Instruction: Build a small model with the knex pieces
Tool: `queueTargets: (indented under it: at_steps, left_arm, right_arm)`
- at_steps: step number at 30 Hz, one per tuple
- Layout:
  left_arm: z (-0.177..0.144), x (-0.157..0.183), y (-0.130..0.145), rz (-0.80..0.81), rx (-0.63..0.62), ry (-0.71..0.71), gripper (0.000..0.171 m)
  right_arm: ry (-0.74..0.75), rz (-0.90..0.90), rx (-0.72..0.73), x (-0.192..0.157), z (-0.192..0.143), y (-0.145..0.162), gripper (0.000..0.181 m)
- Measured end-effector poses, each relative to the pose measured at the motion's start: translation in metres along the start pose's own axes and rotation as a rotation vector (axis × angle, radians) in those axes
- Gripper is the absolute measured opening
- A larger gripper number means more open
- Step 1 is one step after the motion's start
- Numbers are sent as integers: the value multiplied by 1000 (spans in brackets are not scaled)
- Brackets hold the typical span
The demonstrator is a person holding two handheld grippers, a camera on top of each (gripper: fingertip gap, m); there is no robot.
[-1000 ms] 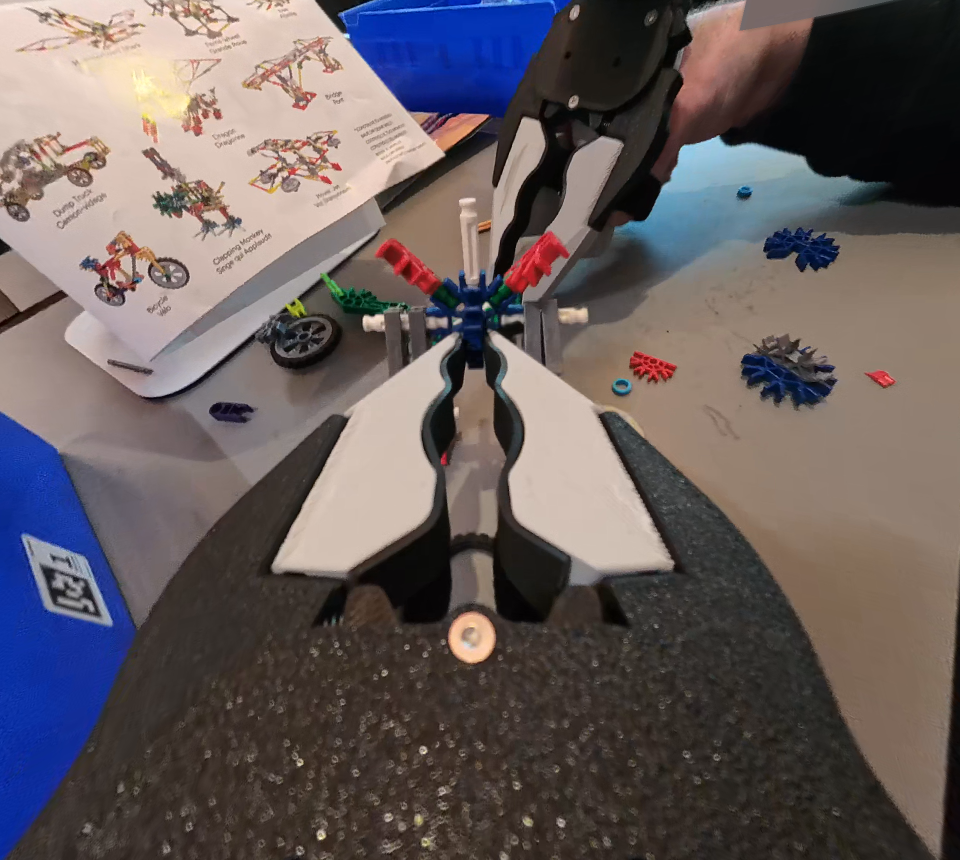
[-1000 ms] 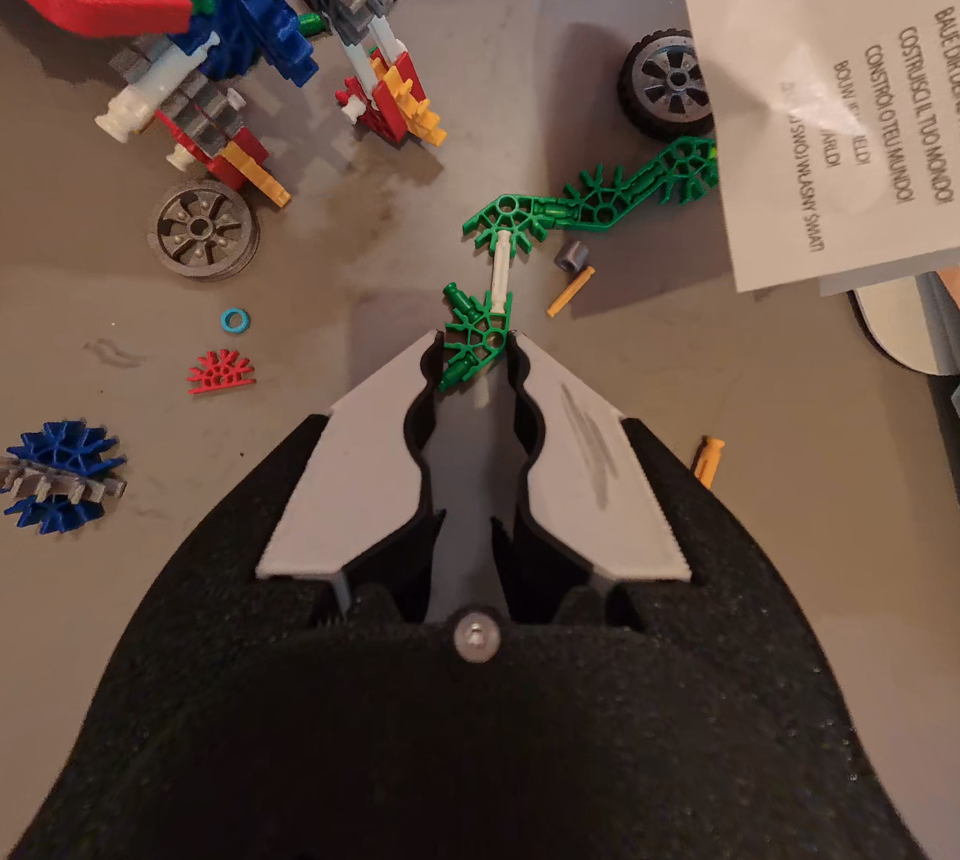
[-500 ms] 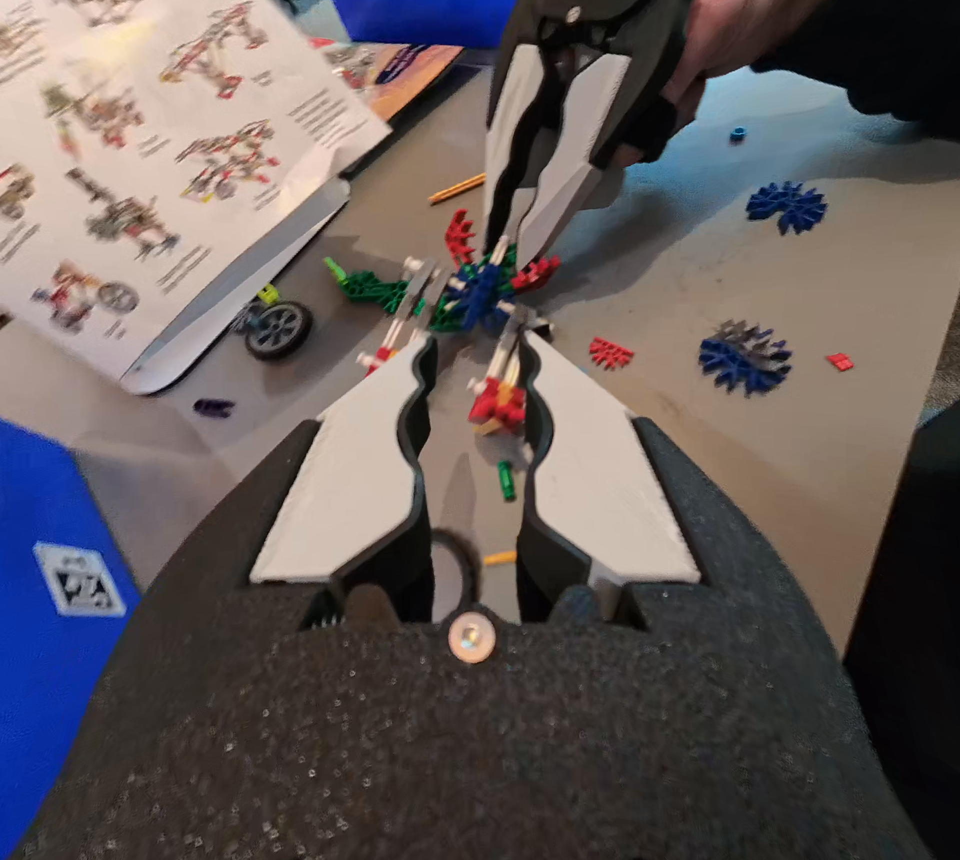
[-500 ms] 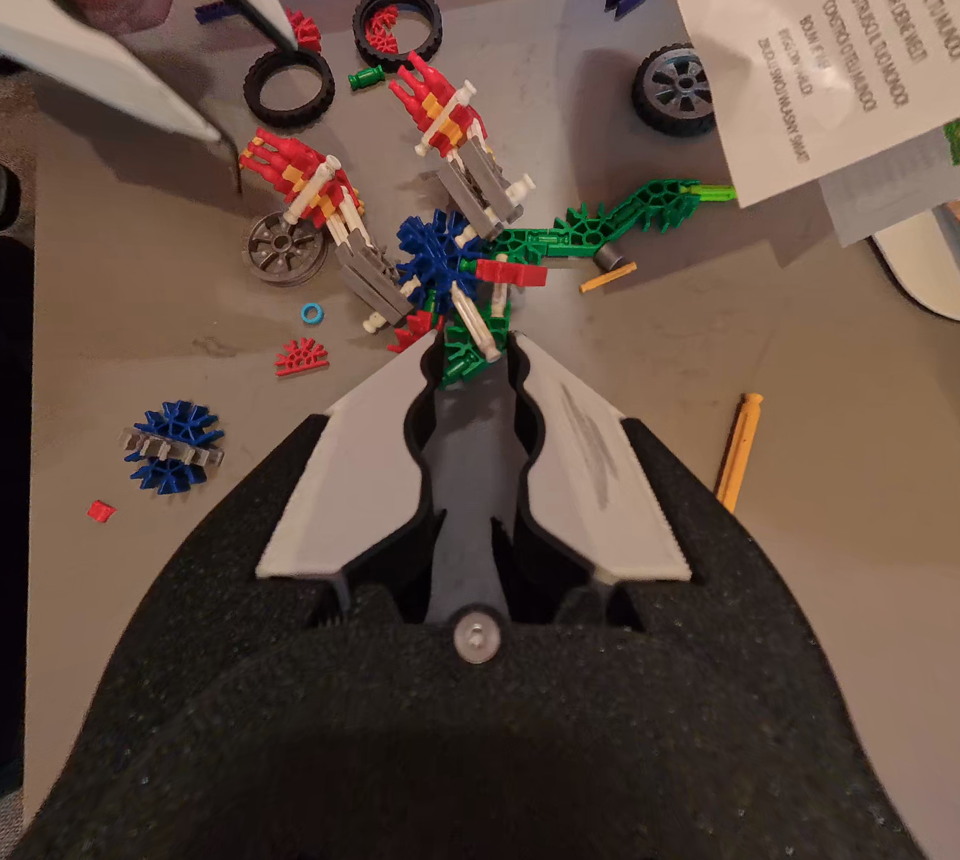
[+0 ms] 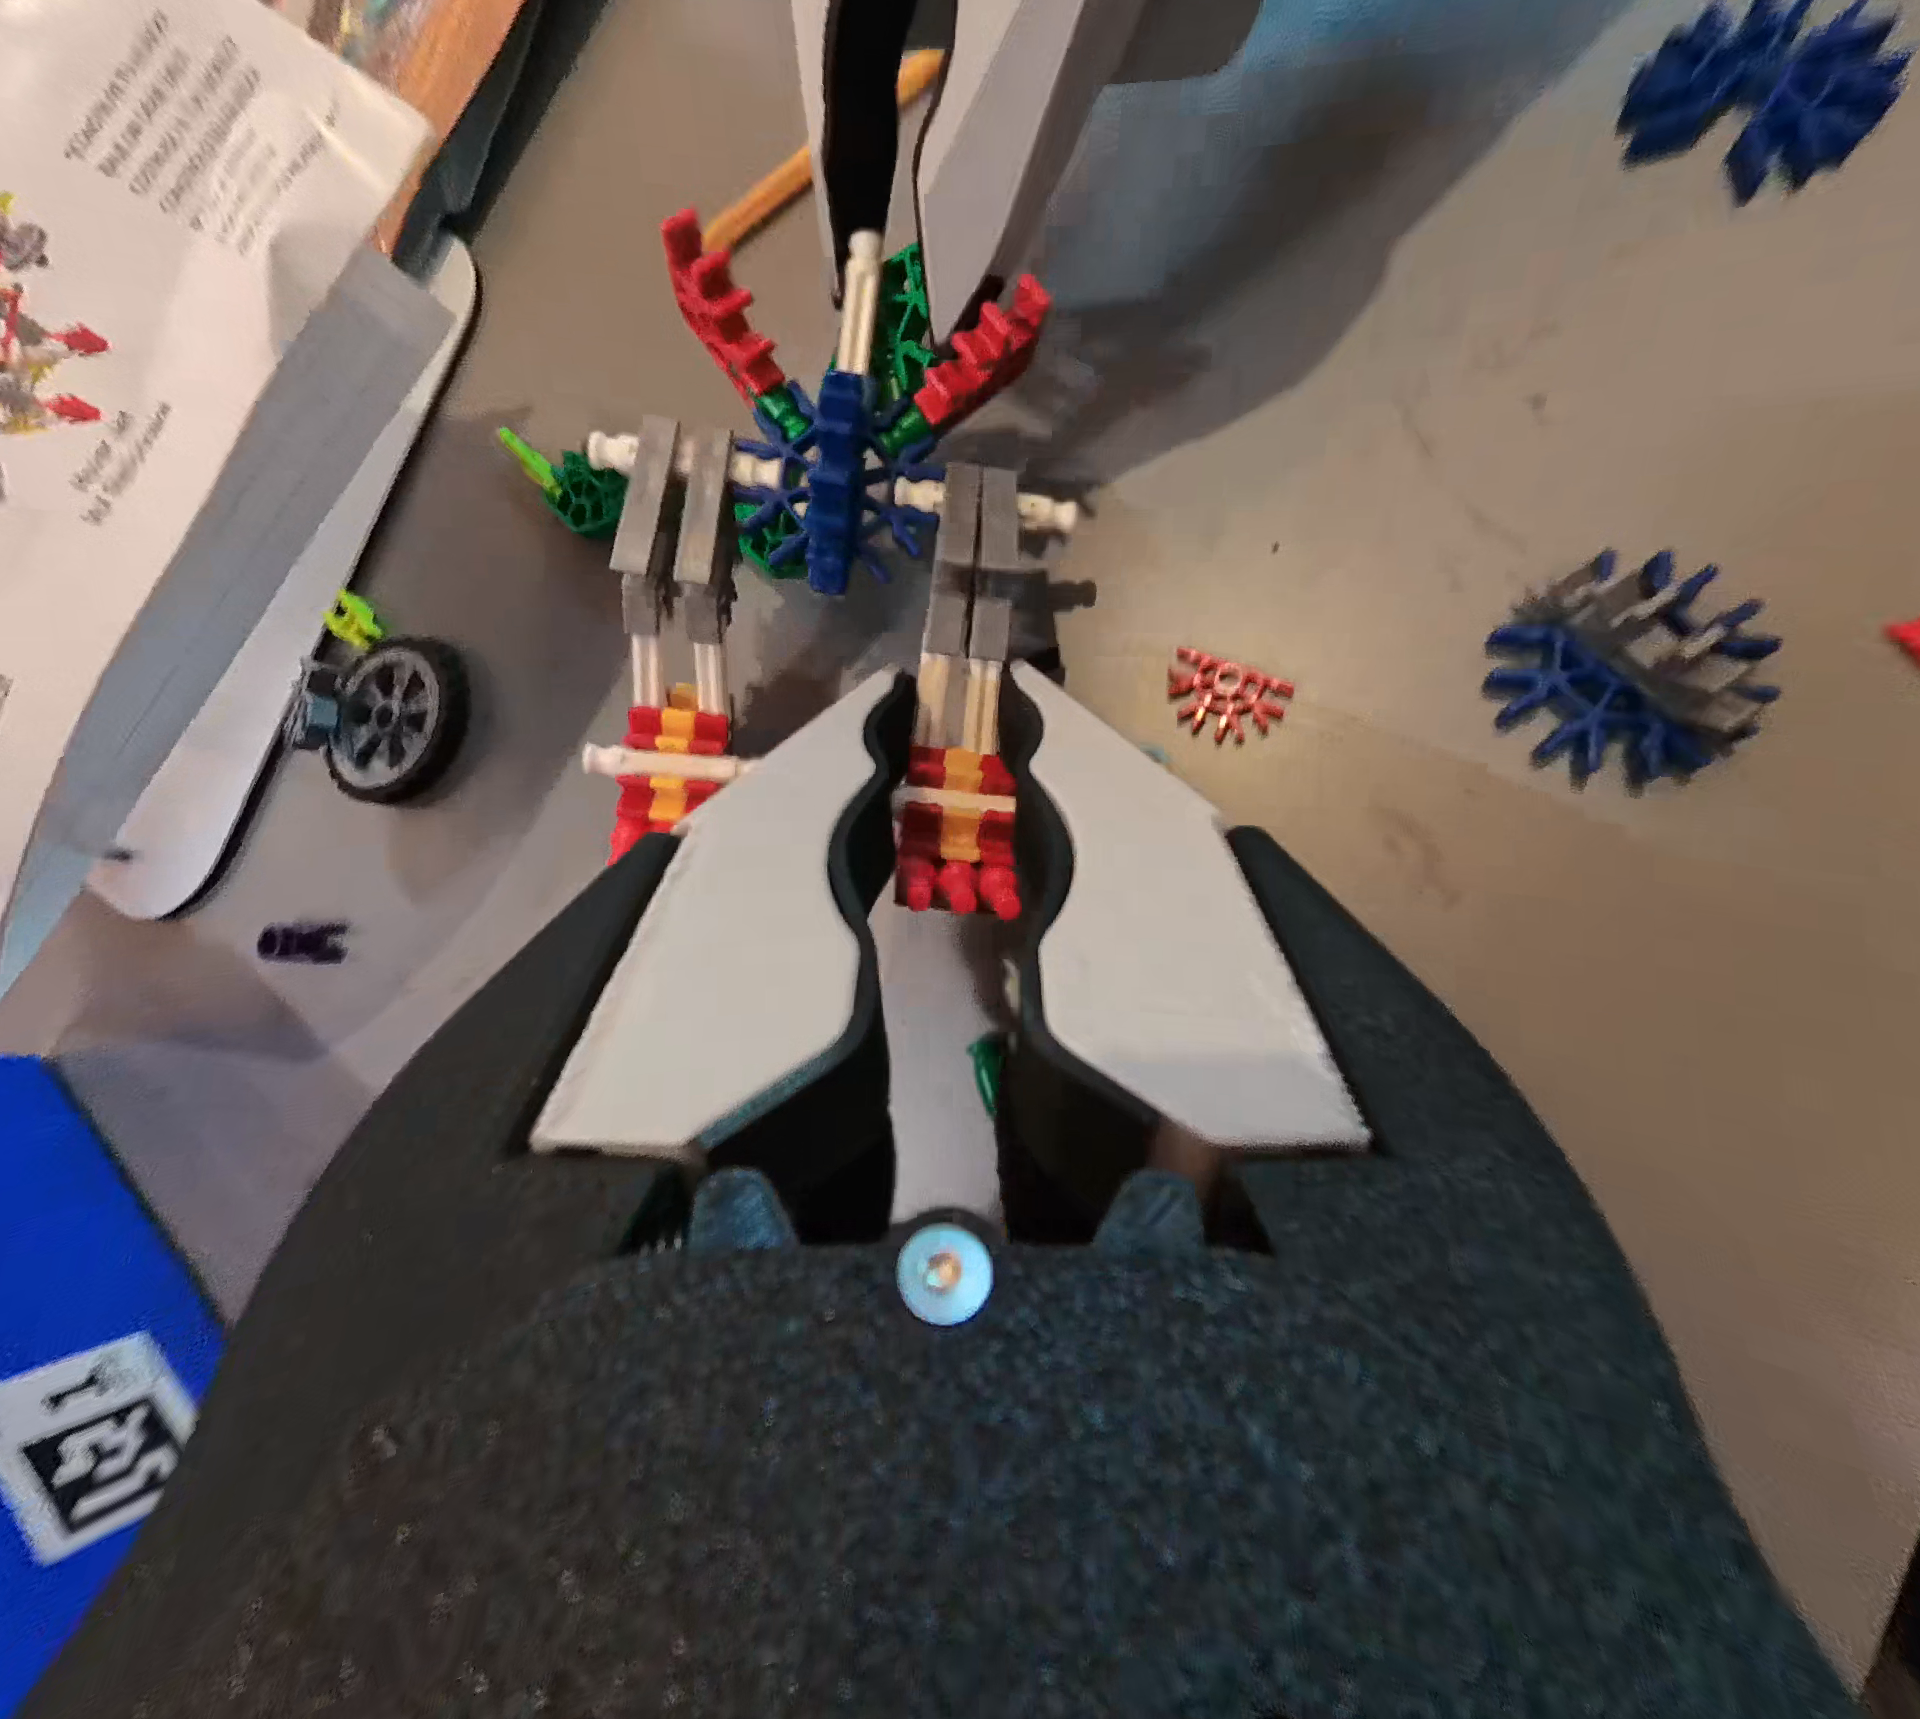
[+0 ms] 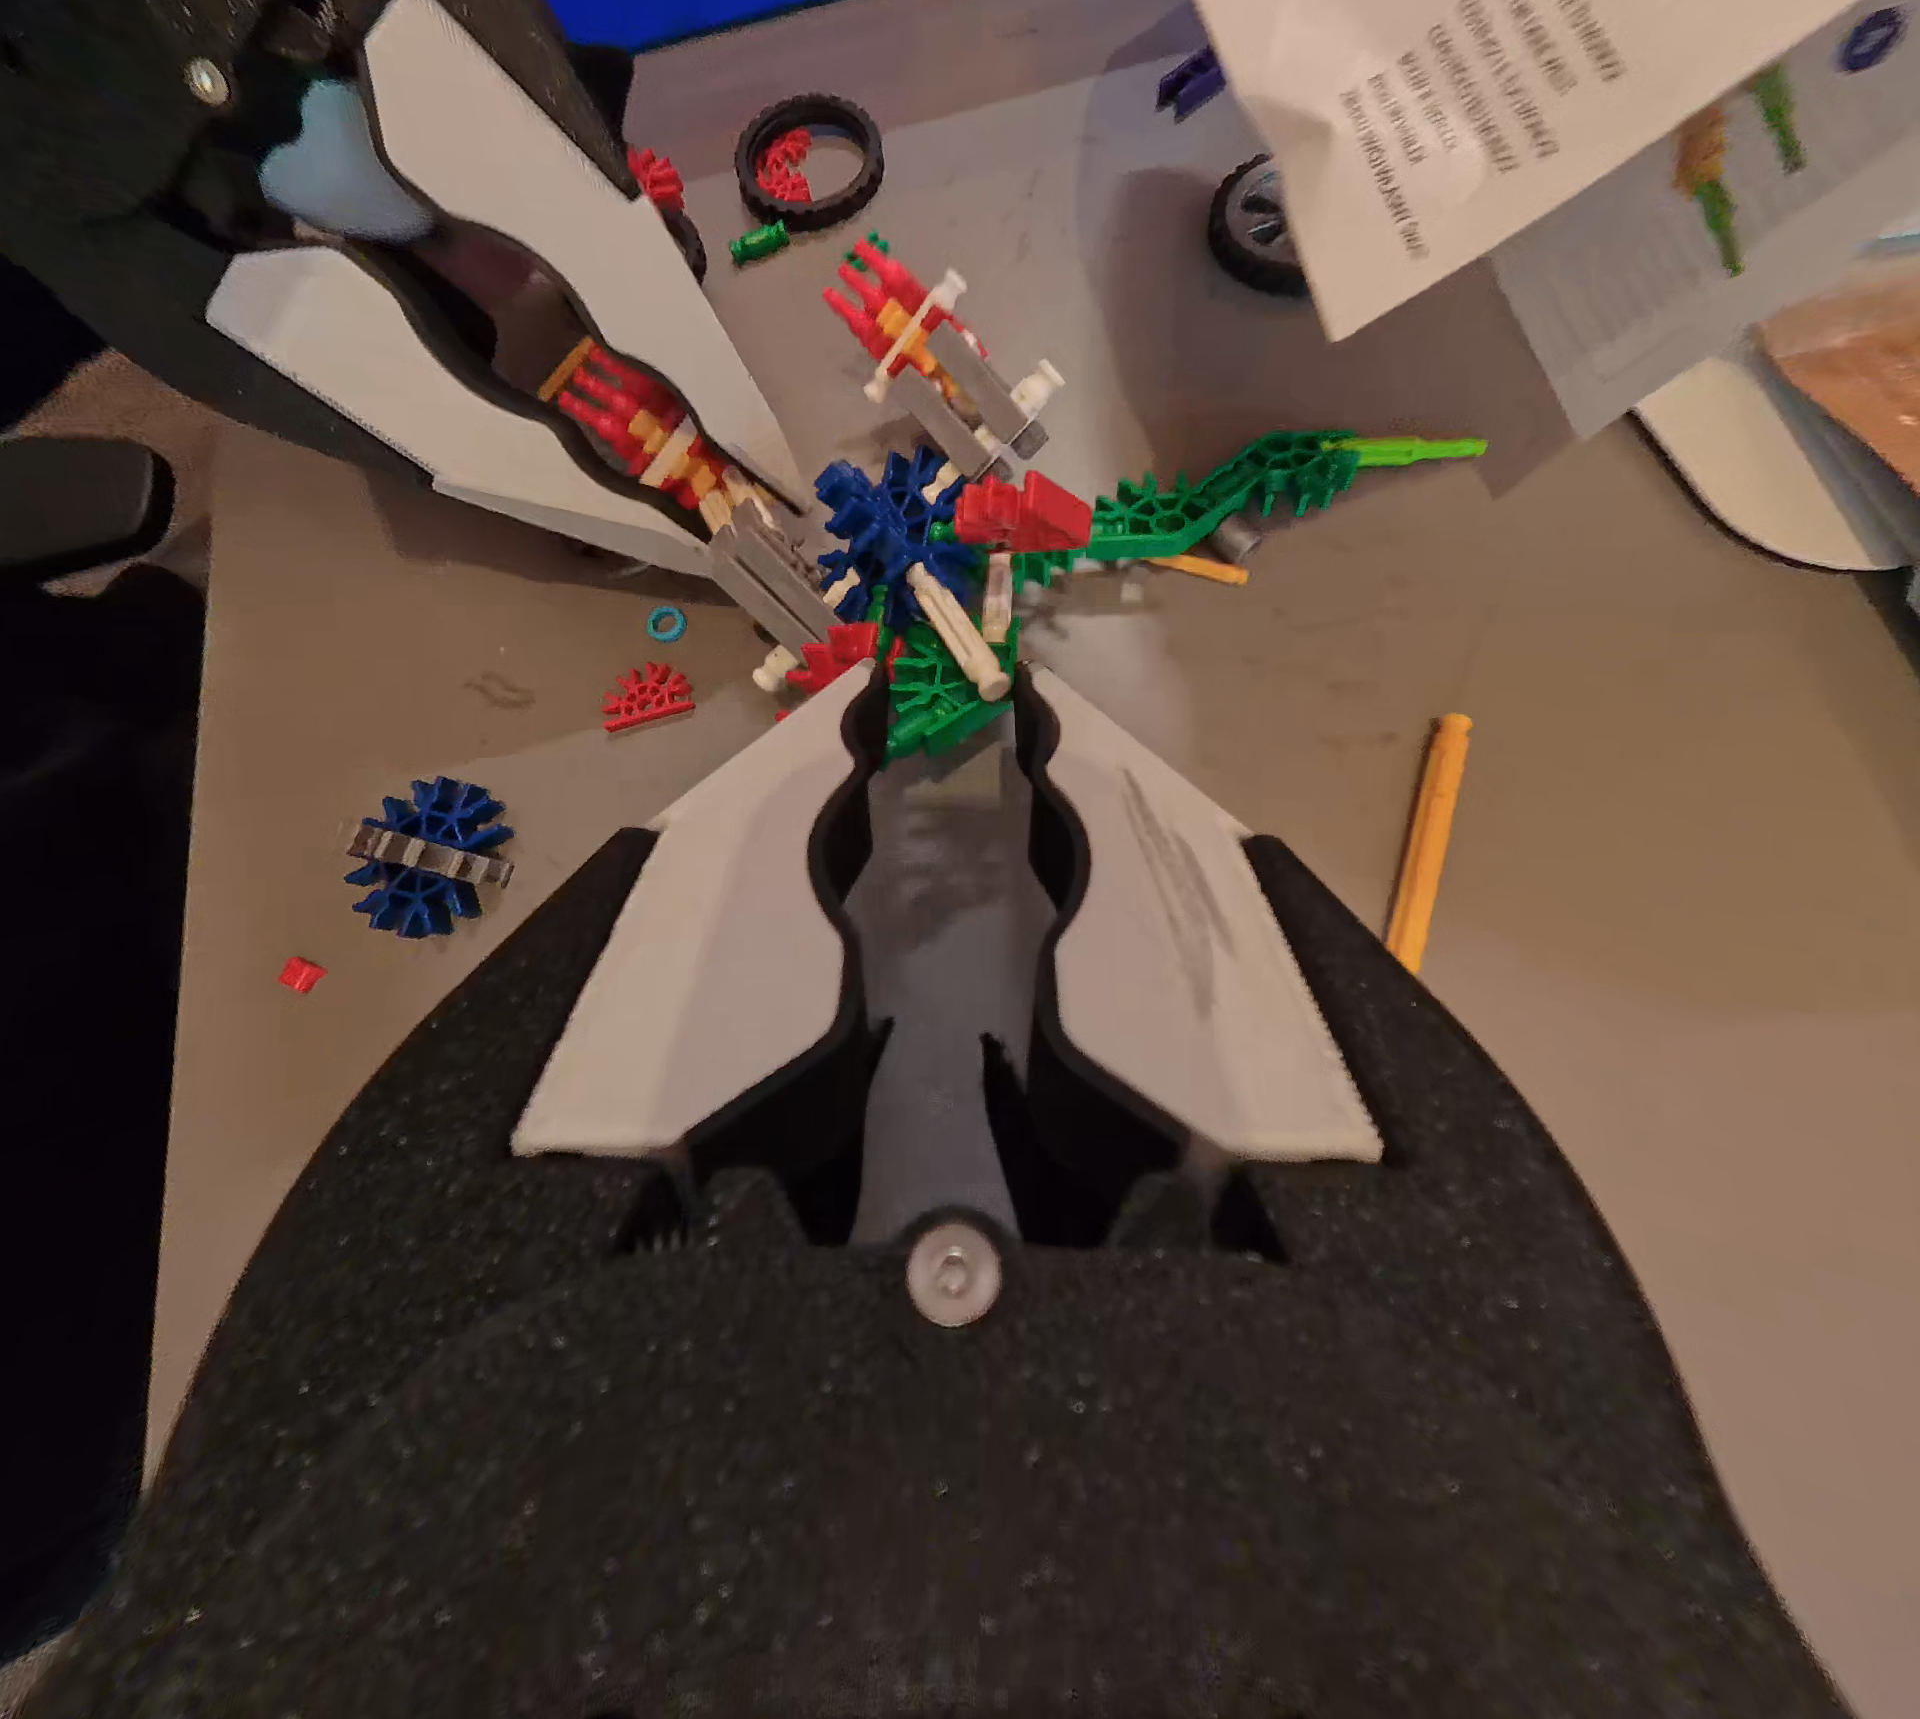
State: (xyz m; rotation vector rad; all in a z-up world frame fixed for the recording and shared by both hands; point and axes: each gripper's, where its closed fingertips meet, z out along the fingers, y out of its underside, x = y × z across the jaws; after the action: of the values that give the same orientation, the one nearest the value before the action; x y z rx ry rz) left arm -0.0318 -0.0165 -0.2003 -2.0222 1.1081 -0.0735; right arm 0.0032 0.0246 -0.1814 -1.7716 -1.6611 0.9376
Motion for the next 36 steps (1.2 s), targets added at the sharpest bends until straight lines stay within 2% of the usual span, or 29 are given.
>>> queueTargets:
  at_steps: [2, 4, 6, 11, 14, 20, 24, 27, 36]
  left_arm:
    - [-2, 2, -15, -38, 88, 39, 15]
    - [-8, 5, -34, -80, 226, 108, 14]
    - [-14, 4, -46, -143, 330, 162, 14]
    - [-28, 0, -58, -267, 492, 282, 14]
    - [-47, -1, -72, -324, 613, 364, 14]
    - [-60, 3, -83, -357, 705, 504, 14]
    - [-71, 4, -92, -369, 776, 563, 14]
    - [-74, 5, -94, -379, 801, 588, 13]
    - [-80, 6, -103, -364, 882, 585, 14]
  right_arm:
    - [-9, 27, 42, 3, -13, -4, 24]
    - [-7, 62, 69, 9, -25, -4, 24]
    - [30, 56, 34, 16, -29, 6, 24]
    - [90, -16, -86, 15, -25, 33, 29]
    - [111, -50, -11, 12, -32, 19, 34]
    - [50, -52, 248, -5, -34, -45, 38]
    - [-36, -47, 247, -19, -19, -54, 37]
    - [-27, -65, 272, -22, -14, -62, 25]
    - [-53, 2, 421, -28, -19, -90, 20]
